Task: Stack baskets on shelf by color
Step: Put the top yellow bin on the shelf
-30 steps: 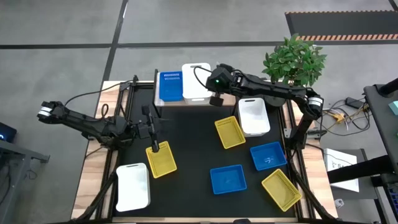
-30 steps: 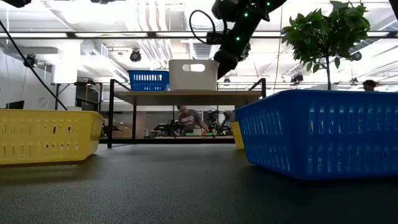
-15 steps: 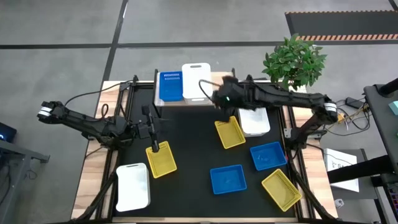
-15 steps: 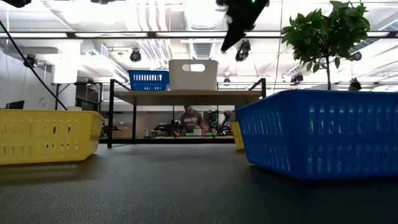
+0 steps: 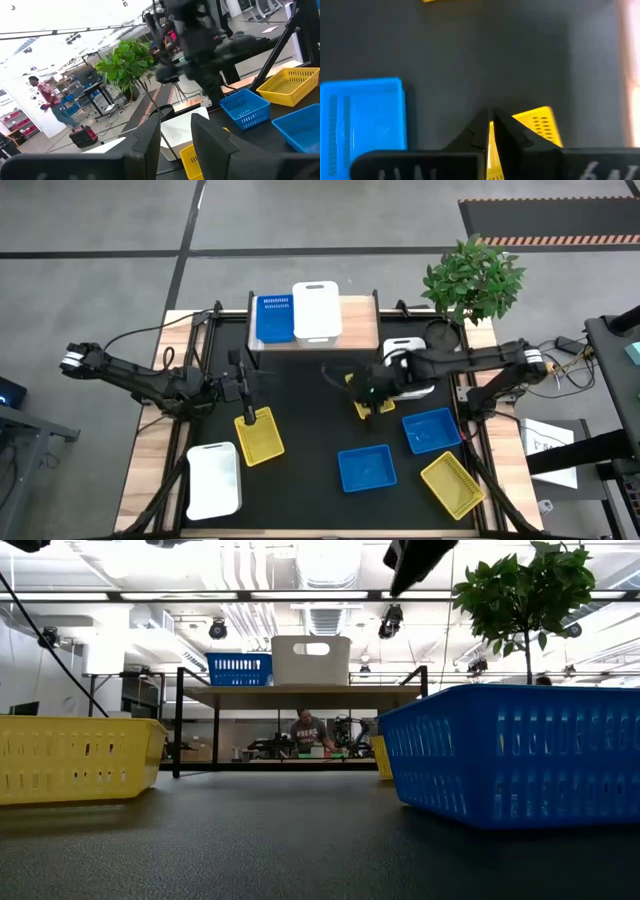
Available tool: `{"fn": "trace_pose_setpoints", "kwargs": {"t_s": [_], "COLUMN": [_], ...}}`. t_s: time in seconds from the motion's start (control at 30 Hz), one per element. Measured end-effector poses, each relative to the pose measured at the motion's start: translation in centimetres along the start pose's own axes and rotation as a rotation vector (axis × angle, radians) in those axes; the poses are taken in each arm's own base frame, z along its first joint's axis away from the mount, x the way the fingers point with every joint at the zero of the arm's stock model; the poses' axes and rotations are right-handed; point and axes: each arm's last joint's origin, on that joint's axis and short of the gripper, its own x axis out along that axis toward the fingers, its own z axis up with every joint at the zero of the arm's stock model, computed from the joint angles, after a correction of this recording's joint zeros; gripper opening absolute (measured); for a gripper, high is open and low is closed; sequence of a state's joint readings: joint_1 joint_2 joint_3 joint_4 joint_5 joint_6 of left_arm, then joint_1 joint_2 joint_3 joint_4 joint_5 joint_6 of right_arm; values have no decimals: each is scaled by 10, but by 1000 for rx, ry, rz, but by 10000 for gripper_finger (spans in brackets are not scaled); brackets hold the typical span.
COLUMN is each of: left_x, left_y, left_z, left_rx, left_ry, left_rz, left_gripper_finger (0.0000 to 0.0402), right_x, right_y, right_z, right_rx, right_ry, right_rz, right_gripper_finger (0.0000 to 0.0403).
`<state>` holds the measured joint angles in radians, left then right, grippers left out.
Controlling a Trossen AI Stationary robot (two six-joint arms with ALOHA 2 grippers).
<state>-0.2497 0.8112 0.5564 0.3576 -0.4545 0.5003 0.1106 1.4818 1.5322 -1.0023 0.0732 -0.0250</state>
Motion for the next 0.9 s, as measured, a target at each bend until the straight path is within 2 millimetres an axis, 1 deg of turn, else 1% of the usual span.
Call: {"fn": "trace_pose_setpoints", "kwargs": {"t_s": [0.13, 0.27, 0.37, 0.47, 0.67, 0.77, 0.9], "left_x": [0, 0, 0, 0, 0, 0, 0], "left_y": [0, 0, 0, 0, 0, 0, 0], "left_z": [0, 0, 0, 0, -1, -1, -1], "left_rx": [-24, -26, -26, -31, -47, -47, -46], "left_ry": [0, 0, 0, 0, 8, 7, 7], "left_rz": [1, 1, 0, 0, -4, -4, -4], "left_gripper_finger": [93, 93, 93, 93, 93, 93, 93], "right_x": [19, 41, 56, 73, 93, 102, 111], "right_y": [17, 31, 35, 37, 37, 38, 36], "right_z": [-3, -9, -16, -22, -42, -50, -61], "right_rx": [-42, -85, -116, -123, -126, -124, -130], "right_ry": [89, 227, 343, 417, 504, 479, 462], "right_rz": [30, 67, 69, 68, 57, 43, -21], "right_gripper_finger": [59, 104, 132, 150, 161, 160, 153]}}
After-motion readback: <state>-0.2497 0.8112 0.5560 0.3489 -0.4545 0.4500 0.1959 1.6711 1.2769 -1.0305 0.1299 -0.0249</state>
